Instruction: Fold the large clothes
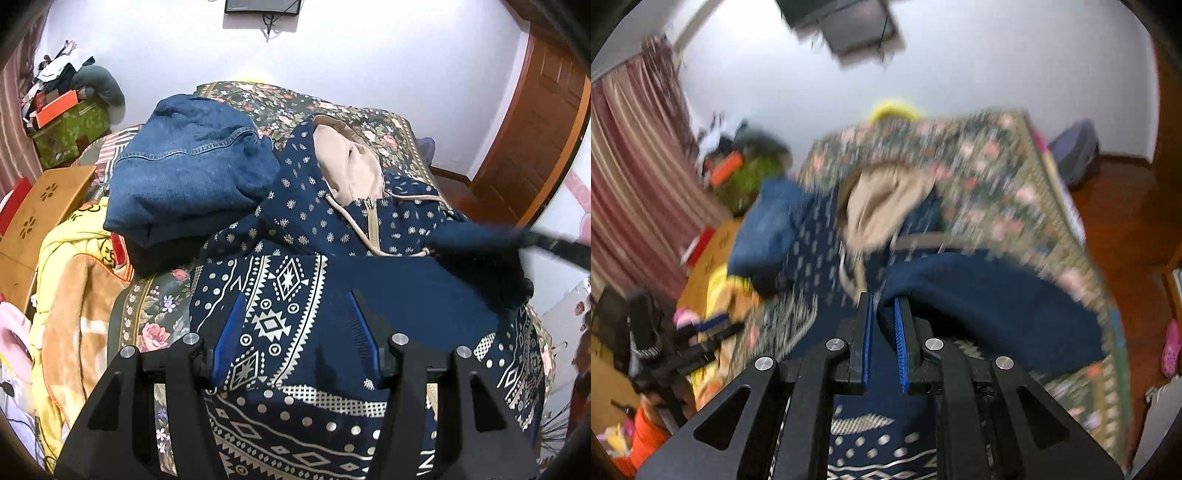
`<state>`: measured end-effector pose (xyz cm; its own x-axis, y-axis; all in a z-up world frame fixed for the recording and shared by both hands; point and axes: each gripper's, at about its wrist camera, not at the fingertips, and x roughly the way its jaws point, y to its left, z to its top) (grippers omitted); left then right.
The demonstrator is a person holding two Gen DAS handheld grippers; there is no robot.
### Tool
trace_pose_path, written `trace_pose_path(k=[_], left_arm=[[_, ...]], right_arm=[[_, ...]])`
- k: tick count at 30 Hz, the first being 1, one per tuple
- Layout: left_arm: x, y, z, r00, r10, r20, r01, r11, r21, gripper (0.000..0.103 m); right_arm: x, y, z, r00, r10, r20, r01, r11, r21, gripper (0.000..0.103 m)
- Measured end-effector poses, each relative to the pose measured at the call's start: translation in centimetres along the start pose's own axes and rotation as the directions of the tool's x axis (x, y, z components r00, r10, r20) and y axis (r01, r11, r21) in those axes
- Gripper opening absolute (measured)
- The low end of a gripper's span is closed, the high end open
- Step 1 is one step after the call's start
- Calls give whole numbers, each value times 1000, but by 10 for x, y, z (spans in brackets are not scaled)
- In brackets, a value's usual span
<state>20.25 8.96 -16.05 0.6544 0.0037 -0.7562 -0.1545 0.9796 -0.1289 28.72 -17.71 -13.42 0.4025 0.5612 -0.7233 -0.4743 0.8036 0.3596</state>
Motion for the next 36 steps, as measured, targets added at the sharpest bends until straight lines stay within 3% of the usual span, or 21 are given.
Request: trace_pose_path(k=[5,8,11,16,19,20,22,23,26,36], left_arm=[[2,1,-9,1000,-9,-25,9,1000,6,55],[5,-1,-14,999,-8,-37,9,1000,15,55],[6,-4,-15,999,-8,-39,9,1000,20,55],[7,-12,-13,999,-13,-30,14,999,32,55],[8,-17,-11,999,-21,-24,22,999,35,55],[8,-19,-10,999,-23,-24,23,999,36,55],[10,-21,-9,999,-26,-24,27,999,36,55],[11,-22,-9,999,-27,-25,28,999,37,55],[15,-25,-9,999,-29,-33,30,999,39,55],[30,-24,-11,997,-43,-68,44,999,15,55]], right_arm=[[36,-11,-23,988,49,-146,-38,996,75,11],[40,-9,-29,980,66,-187,-44,992,118,11],[25,-13,-26,985,45,-169,-24,992,124,11],[-14,-23,-16,998,-3,-68,11,991,131,12],[-37,-36,-12,998,-65,0,64,983,169,26],[-45,-45,-11,996,-90,25,84,976,199,31],[-52,-57,-11,991,-125,51,108,962,249,51],[-56,-68,-12,987,-149,63,125,949,288,52],[-54,-92,-17,986,-159,50,129,918,374,53],[-7,-160,-44,998,-53,-33,62,787,614,53]])
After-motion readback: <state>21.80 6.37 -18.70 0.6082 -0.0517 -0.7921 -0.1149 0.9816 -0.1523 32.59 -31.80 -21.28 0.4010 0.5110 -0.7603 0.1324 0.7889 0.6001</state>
